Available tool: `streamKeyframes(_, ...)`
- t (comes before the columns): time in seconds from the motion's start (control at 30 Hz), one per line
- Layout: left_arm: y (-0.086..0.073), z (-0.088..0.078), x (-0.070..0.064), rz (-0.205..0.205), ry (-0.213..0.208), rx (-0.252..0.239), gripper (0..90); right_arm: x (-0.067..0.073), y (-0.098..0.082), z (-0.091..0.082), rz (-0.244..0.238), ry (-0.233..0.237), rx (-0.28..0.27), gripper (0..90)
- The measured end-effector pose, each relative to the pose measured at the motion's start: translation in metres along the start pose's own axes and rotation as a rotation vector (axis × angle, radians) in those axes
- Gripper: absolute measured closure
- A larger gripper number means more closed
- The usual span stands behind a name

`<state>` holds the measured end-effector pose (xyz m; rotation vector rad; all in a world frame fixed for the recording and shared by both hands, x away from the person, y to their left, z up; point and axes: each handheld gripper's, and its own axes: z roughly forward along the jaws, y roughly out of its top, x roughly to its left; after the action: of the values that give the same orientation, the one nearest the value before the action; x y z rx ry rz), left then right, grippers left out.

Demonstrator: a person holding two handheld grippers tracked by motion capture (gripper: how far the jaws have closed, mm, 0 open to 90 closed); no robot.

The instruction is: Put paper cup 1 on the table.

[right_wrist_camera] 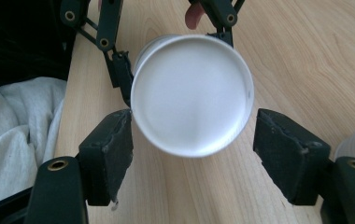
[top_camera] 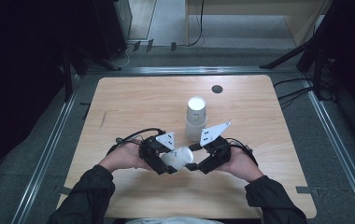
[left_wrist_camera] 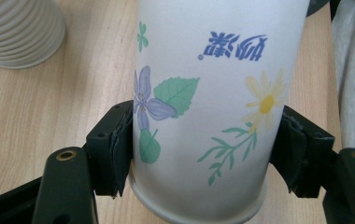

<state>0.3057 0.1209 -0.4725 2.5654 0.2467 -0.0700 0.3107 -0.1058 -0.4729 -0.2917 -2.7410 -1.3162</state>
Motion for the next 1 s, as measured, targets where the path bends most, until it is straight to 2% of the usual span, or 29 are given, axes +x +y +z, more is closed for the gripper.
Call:
streamKeyframes(0.23, 0.001, 0.006, -0.002, 0.013, -0.008, 0.006, 29.5, -0.001, 0.003, 0.011, -0.025, 0.021, 0.018, 29.7)
streamKeyframes(0.53, 0.001, 0.008, -0.002, 0.018, -0.014, 0.017, 29.2, 0.001, 0.005, 0.016, -0.051, 0.041, 0.036, 35.1)
streamKeyframes(0.7, 0.0, 0.006, -0.001, 0.008, -0.029, -0.012, 28.1, 0.001, 0.006, 0.014, -0.041, 0.048, 0.034, 35.9)
streamKeyframes(0.8, -0.001, 0.004, -0.001, -0.003, -0.025, -0.042, 24.1, 0.001, 0.007, 0.011, -0.041, 0.041, 0.023, 35.9)
streamKeyframes(0.87, -0.001, 0.002, 0.0, 0.003, 0.001, -0.049, 14.3, 0.0, 0.007, 0.008, -0.04, 0.034, 0.014, 35.9)
streamKeyframes(1.0, -0.001, -0.002, 0.001, -0.02, 0.021, -0.078, 11.5, -0.002, 0.007, 0.001, -0.03, 0.031, -0.012, 35.9)
